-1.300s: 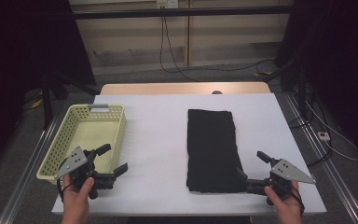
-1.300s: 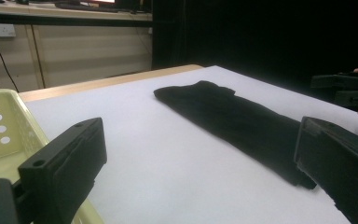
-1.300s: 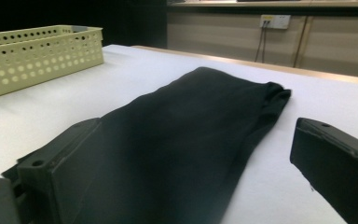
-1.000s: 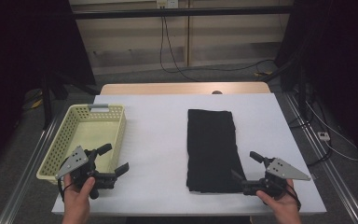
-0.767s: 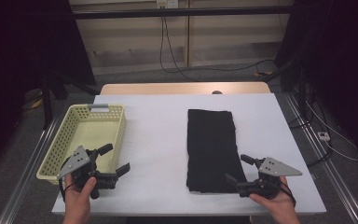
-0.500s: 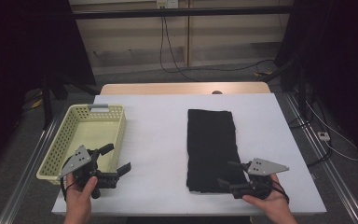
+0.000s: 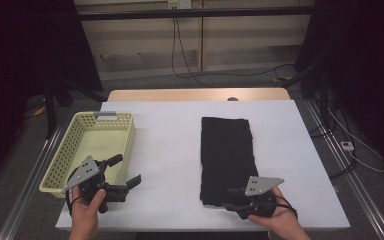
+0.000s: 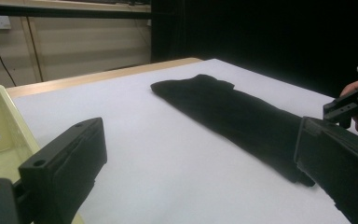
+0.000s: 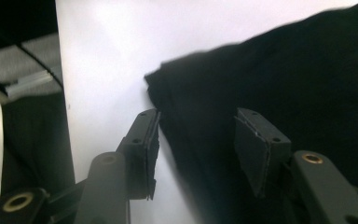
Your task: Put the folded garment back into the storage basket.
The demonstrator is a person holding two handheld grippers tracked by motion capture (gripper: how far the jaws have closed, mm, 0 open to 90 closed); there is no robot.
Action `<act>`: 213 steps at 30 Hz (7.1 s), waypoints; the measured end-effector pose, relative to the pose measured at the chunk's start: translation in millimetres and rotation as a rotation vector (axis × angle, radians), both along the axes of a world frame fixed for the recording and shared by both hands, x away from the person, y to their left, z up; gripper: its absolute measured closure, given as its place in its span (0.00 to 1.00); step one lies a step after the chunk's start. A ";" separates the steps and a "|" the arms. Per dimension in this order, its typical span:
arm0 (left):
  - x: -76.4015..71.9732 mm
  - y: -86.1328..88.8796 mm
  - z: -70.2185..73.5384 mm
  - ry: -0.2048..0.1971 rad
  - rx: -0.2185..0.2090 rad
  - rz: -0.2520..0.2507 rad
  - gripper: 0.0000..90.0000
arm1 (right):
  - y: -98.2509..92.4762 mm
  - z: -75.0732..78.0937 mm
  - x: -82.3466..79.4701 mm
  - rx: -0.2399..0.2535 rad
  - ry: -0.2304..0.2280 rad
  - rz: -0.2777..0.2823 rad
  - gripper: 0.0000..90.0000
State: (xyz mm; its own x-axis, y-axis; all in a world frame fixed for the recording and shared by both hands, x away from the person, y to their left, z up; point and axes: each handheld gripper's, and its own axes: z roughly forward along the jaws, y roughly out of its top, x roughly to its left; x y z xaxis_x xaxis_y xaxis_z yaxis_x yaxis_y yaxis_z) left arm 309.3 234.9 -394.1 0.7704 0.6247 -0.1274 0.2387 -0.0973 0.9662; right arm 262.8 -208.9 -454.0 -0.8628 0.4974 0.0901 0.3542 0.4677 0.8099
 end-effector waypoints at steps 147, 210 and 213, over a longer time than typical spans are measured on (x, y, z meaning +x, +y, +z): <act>190.8 -230.9 39.2 0.497 0.380 0.082 0.93 | 10.9 26.6 -3.1 0.275 -0.059 -0.016 0.92; 205.7 -169.7 122.8 0.539 0.537 0.177 0.94 | 93.6 64.6 17.6 0.413 -0.133 0.039 0.92; 205.2 -168.2 124.5 0.538 0.544 0.180 0.94 | 96.3 64.6 18.1 0.415 -0.132 0.036 0.92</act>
State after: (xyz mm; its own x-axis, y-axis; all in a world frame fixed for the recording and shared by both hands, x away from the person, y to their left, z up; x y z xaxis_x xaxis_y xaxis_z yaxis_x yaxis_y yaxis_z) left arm 514.5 66.7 -269.5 0.5707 0.8157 -0.0946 0.7173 -0.4390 0.5410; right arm 280.9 -112.6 -389.4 -0.8965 0.4114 0.1643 0.2248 0.1029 0.9690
